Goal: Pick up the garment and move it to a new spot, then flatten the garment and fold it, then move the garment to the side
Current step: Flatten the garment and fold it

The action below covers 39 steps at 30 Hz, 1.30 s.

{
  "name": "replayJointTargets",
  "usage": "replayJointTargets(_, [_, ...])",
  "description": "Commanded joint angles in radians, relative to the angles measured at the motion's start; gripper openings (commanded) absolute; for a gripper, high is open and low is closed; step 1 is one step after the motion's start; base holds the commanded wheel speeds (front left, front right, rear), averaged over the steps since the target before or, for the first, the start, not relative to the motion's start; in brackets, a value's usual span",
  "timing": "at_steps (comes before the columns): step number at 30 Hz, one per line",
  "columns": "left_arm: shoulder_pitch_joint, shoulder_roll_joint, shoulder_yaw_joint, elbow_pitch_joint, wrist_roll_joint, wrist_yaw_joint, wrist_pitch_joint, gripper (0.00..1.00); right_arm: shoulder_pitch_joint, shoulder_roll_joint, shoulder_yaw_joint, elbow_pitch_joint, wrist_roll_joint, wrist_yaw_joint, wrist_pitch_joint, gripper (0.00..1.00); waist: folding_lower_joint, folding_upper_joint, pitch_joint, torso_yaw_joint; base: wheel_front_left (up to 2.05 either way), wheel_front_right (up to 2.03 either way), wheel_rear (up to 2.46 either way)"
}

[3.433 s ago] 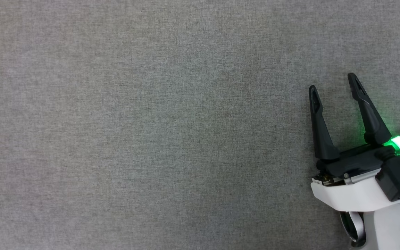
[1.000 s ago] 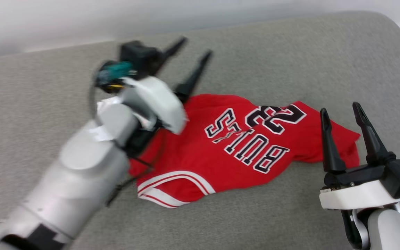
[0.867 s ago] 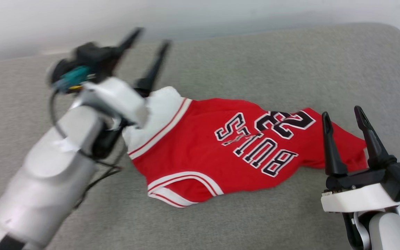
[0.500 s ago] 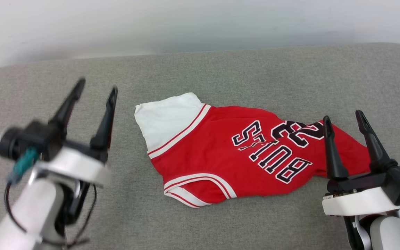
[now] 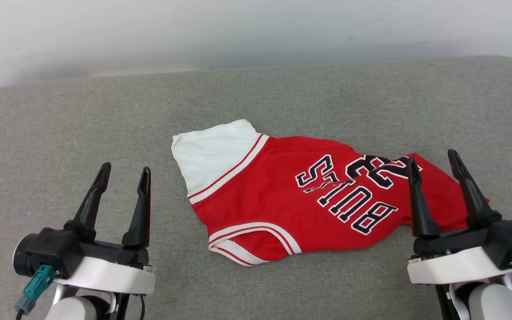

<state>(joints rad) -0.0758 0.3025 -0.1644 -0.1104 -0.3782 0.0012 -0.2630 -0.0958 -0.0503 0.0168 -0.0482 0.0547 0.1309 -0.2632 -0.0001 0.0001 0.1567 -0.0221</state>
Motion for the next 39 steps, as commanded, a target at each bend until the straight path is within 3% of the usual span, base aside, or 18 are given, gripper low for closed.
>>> replayJointTargets(1, [0.010, -0.003, 0.011, 0.014, 0.022, -0.029, -0.003, 1.00, 0.004, 0.000, 0.008, 0.001, 0.001, 0.000, -0.002, 1.00, 0.0001, -0.0001, 0.005, -0.009, 0.00, 0.00, 0.00])
replayJointTargets(6, [-0.016, 0.010, 0.012, 0.050, 0.035, -0.065, -0.003, 1.00, -0.003, 0.000, 0.014, -0.002, -0.003, 0.000, -0.002, 1.00, 0.0001, -0.0001, 0.024, -0.024, 0.00, 0.00, 0.00])
replayJointTargets(9, [-0.072, 0.036, -0.018, 0.072, 0.022, -0.091, 0.070, 1.00, -0.006, 0.000, 0.022, -0.003, -0.012, 0.000, -0.002, 1.00, 0.0001, -0.0001, 0.049, -0.035, 0.00, 0.00, 0.00])
replayJointTargets(15, [-0.274, 0.128, -0.136, 0.122, -0.048, -0.125, 0.419, 1.00, -0.037, 0.000, 0.034, -0.010, -0.008, 0.000, -0.002, 1.00, 0.0001, -0.0001, 0.114, -0.065, 0.00, 0.00, 0.00])
replayJointTargets(21, [-0.474, 0.222, -0.285, 0.181, -0.222, -0.131, 0.796, 1.00, -0.061, 0.001, 0.036, -0.011, 0.015, 0.000, -0.002, 1.00, 0.0001, -0.0001, 0.173, -0.106, 0.00, 0.00, 0.00])
replayJointTargets(27, [-0.608, 0.290, -0.402, 0.252, -0.362, -0.131, 1.018, 1.00, -0.078, 0.000, 0.046, -0.008, 0.038, 0.000, -0.002, 1.00, 0.0001, -0.0001, 0.214, -0.146, 0.00, 0.00, 0.00])
replayJointTargets(31, [-0.656, 0.319, -0.459, 0.294, -0.378, -0.131, 1.071, 1.00, -0.088, 0.000, 0.042, -0.008, 0.052, 0.000, -0.002, 1.00, 0.0001, -0.0001, 0.231, -0.165, 0.00, 0.00, 0.00])
replayJointTargets(37, [-0.672, 0.332, -0.523, 0.390, -0.353, -0.130, 1.055, 1.00, -0.092, 0.000, 0.043, -0.011, 0.059, 0.000, -0.002, 1.00, 0.0001, -0.0001, 0.252, -0.178, 0.00, 0.00, 0.00])
replayJointTargets(38, [-0.668, 0.333, -0.533, 0.407, -0.358, -0.129, 1.056, 0.96, -0.093, 0.000, 0.042, -0.012, 0.060, 0.000, -0.002, 1.00, 0.0001, -0.0001, 0.253, -0.178, 0.00, 0.00, 0.00])
replayJointTargets(39, [-0.665, 0.334, -0.539, 0.420, -0.364, -0.129, 1.052, 0.04, -0.092, 0.000, 0.041, -0.013, 0.060, 0.000, -0.002, 1.00, 0.0001, -0.0001, 0.255, -0.177, 0.00, 0.00, 0.00])
